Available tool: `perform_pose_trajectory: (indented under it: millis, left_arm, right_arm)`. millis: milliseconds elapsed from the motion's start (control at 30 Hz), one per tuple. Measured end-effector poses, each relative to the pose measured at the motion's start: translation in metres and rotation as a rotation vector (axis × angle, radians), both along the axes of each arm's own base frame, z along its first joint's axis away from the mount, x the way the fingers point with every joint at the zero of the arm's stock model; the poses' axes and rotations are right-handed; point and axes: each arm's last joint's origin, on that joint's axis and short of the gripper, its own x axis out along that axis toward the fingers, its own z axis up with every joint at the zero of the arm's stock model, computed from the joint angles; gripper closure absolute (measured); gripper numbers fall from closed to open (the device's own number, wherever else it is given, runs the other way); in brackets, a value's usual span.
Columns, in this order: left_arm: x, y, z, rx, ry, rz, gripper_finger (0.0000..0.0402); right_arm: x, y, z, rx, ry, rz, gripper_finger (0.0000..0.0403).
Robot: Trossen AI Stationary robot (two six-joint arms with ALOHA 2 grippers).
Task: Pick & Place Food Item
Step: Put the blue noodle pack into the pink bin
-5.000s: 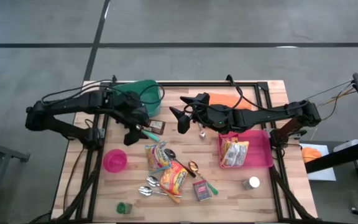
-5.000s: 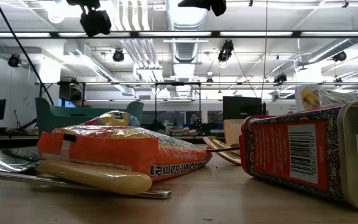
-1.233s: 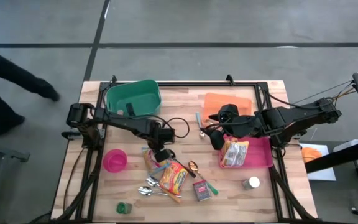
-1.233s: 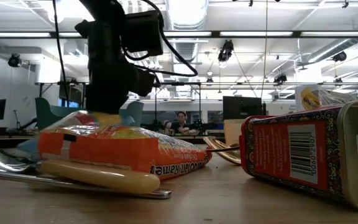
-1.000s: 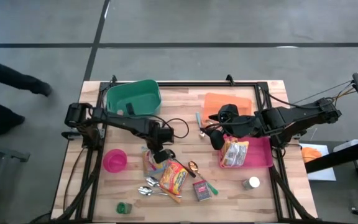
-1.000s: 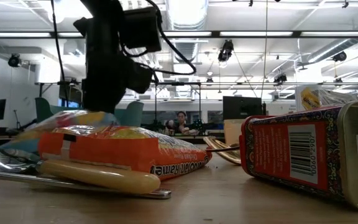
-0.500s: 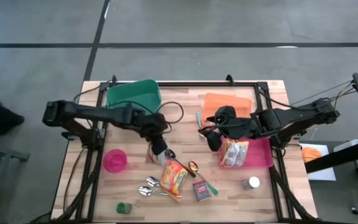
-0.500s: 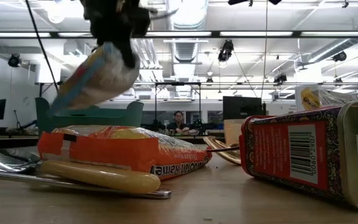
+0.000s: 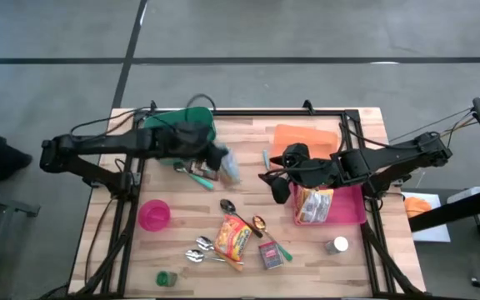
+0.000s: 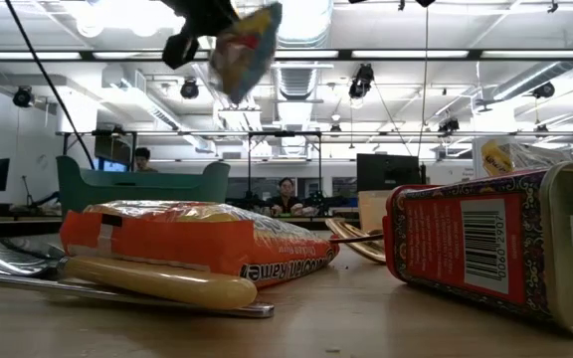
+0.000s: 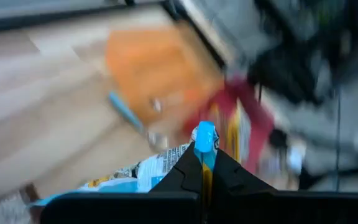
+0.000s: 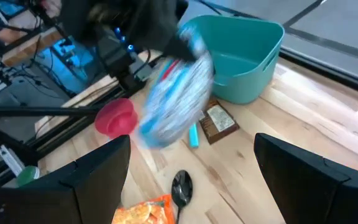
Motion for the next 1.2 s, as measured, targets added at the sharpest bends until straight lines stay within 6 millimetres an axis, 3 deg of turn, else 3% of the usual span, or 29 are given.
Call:
perform_pose_trajectory:
  millis: [233, 767, 1067, 1200]
  left_arm:
    - [0.005, 0.020, 0.010, -0.062, -0.148, 0.032, 0.0401]
    - [0.008, 0.021, 0.018, -0.067, -0.238, 0.015, 0.0401]
    - [0.009, 0.020, 0.022, -0.081, -0.284, -0.035, 0.0401]
    - [0.010, 0.020, 0.022, -0.083, -0.285, -0.041, 0.0401]
  right_arm:
    - [0.015, 0.002, -0.001, -0.102, 0.016, -0.058, 0.0068]
    - [0.062, 0.012, 0.008, -0.315, 0.145, -0.033, 0.0068]
    - [0.072, 0.012, 0.003, -0.330, 0.193, -0.035, 0.0071]
    - [0.071, 0.012, 0.003, -0.330, 0.194, -0.035, 0.0106]
